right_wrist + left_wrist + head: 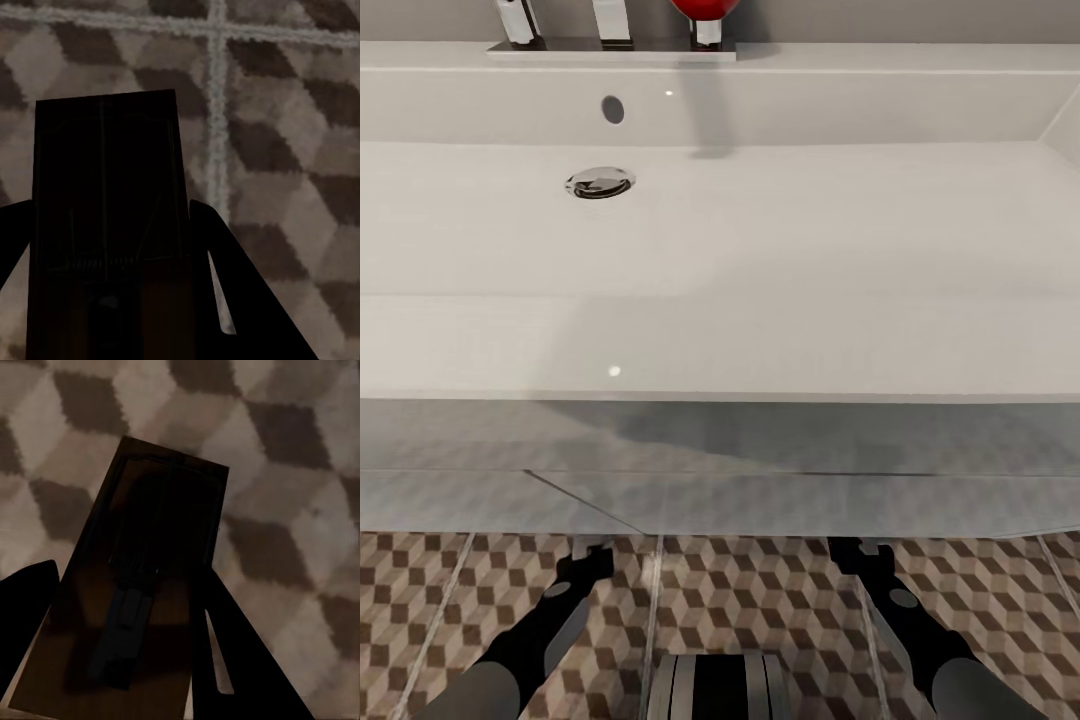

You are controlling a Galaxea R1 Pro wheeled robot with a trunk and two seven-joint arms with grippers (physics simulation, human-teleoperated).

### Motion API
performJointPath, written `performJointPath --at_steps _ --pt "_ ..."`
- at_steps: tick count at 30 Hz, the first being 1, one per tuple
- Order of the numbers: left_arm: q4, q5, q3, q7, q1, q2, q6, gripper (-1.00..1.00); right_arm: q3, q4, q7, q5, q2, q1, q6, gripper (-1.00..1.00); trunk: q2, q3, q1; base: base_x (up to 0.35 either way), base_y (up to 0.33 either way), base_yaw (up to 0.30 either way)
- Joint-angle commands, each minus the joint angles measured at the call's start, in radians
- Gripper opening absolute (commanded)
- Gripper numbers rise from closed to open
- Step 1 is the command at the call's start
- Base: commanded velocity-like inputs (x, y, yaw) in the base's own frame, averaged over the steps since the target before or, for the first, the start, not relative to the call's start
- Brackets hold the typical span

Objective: Take the four mousetraps from the cabinet in the bathroom and place them on the bathroom floor. Make sure all four end up on the same floor surface, and ensure that at least two of them are either under or directly next to the same bathroom sink.

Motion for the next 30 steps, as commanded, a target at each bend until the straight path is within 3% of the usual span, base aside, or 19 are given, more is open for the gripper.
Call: performJointPath --at_steps 1,11,19,30 --pt "0.004 0.009 -0.009 0.007 0.000 0.002 -0.002 -1.00 0.000 0.001 0.001 -0.002 0.000 0.000 -0.003 -1.00 0.000 -0.001 0.000 0.000 0.000 0.000" --pt "0.017 0.013 -0.014 0.007 0.000 -0.011 -0.003 -1.00 0.000 0.001 0.001 -0.002 0.000 0.000 -0.003 -1.00 0.000 -0.001 0.000 0.000 0.000 0.000" --pt "0.016 0.013 -0.014 0.007 0.000 -0.012 -0.004 -1.00 0.002 0.001 0.001 -0.002 0.001 0.000 -0.003 -1.00 -0.002 -0.031 0.003 0.000 0.000 0.000" --pt "0.005 0.014 -0.013 0.013 0.000 -0.014 -0.006 -1.00 0.002 0.002 0.001 -0.004 0.001 0.000 -0.003 -1.00 -0.002 -0.031 0.003 0.000 0.000 0.000"
